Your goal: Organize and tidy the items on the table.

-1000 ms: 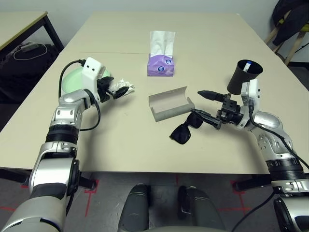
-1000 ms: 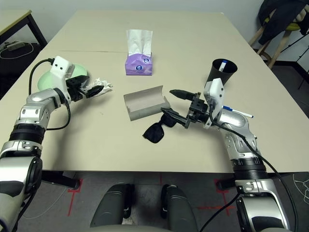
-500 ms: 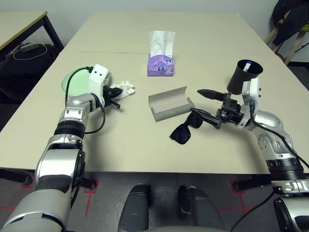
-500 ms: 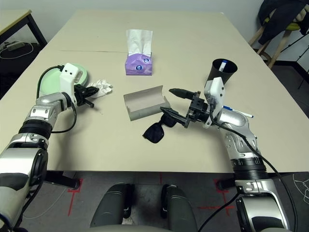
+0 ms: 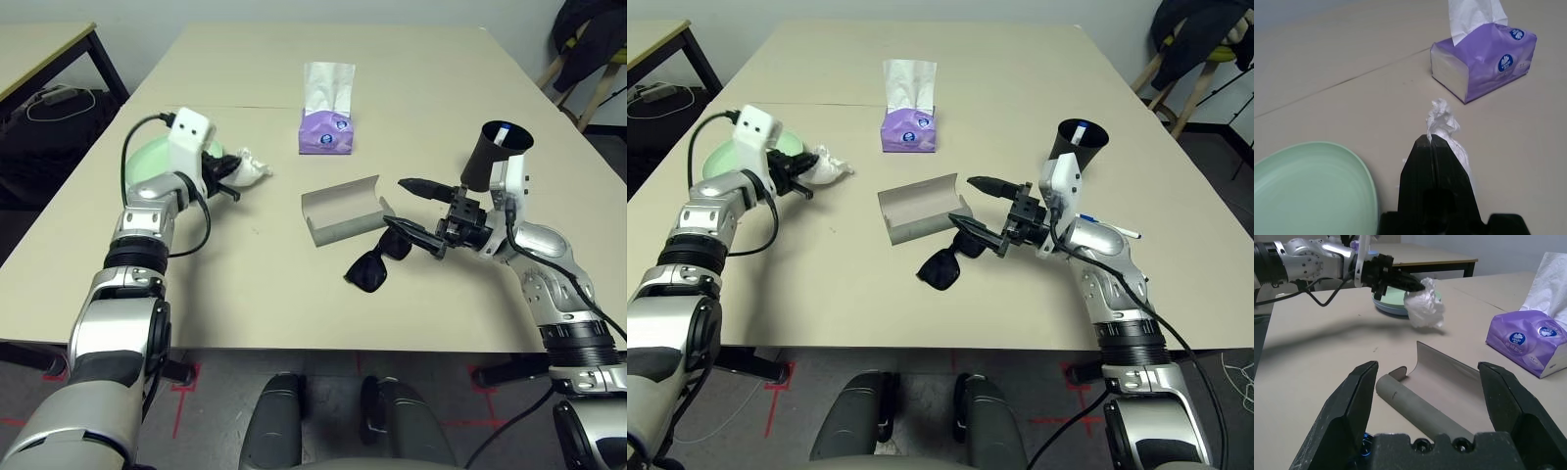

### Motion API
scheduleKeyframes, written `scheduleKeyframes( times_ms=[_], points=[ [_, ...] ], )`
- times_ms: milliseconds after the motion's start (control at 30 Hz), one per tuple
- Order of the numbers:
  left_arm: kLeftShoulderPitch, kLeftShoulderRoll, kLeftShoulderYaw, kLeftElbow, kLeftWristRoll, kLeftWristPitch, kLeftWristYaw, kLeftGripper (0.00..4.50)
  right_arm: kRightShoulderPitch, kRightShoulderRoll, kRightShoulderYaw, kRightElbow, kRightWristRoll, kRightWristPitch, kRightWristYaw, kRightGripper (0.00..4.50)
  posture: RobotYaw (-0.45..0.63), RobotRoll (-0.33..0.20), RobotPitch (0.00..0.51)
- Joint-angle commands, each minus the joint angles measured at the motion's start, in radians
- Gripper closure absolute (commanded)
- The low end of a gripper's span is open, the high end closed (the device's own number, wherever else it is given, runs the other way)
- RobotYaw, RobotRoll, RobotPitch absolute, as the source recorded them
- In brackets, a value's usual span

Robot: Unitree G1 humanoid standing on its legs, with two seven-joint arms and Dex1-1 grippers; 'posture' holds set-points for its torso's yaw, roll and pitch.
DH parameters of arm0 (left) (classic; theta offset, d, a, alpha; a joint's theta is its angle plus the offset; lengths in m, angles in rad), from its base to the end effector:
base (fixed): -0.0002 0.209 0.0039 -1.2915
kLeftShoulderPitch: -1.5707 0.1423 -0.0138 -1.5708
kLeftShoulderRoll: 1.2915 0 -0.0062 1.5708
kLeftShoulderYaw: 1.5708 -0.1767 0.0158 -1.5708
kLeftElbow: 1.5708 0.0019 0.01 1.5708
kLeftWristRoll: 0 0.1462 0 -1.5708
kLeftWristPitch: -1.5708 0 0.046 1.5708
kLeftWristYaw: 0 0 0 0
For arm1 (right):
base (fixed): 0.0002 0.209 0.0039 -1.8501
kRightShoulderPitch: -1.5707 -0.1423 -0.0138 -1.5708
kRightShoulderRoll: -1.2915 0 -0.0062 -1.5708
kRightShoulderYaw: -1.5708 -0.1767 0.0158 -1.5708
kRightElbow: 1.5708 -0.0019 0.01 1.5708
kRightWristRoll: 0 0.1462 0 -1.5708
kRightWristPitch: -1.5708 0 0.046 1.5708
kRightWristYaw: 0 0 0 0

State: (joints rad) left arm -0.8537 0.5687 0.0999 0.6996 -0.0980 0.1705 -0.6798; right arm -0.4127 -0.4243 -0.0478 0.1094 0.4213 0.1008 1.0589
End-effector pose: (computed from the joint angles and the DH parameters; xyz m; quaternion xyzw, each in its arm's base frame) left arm 0.3347 0.2680 0.1929 0.1459 0.0262 -0.2033 0.9678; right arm 0.2802 -0.2146 0.1453 -0.0494 -0.0955 0.5137 0.8512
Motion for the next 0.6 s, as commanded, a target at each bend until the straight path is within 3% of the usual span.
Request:
scheduleKeyframes(
  times_ms=[33, 267, 467, 600],
  points=[
    [0.037, 0.022, 0.012, -0.115, -0.025, 0.077, -0.01, 4.47, 0.003, 0.001, 0.013, -0.012, 0.008, 0.007, 0.002, 0.0, 0.11, 0.0, 0.098],
    [-0.037, 0.072, 0.047, -0.098, -0.019, 0.069, 0.029, 4.47, -0.007, 0.006, 0.014, 0.014, 0.006, -0.005, 0.014, 0.0, 0.12, 0.0, 0.097],
    [-0.122, 0.105, 0.047, 0.077, 0.003, -0.01, 0.047, 4.47, -0.005, 0.009, 0.01, 0.038, 0.001, -0.025, 0.026, 0.0, 0.12, 0.0, 0.095],
    [-0.178, 0.12, 0.022, 0.224, 0.077, -0.127, 0.166, 4.47, 0.003, 0.006, 0.008, 0.044, 0.001, -0.036, 0.029, 0.0, 0.12, 0.0, 0.095]
  ],
)
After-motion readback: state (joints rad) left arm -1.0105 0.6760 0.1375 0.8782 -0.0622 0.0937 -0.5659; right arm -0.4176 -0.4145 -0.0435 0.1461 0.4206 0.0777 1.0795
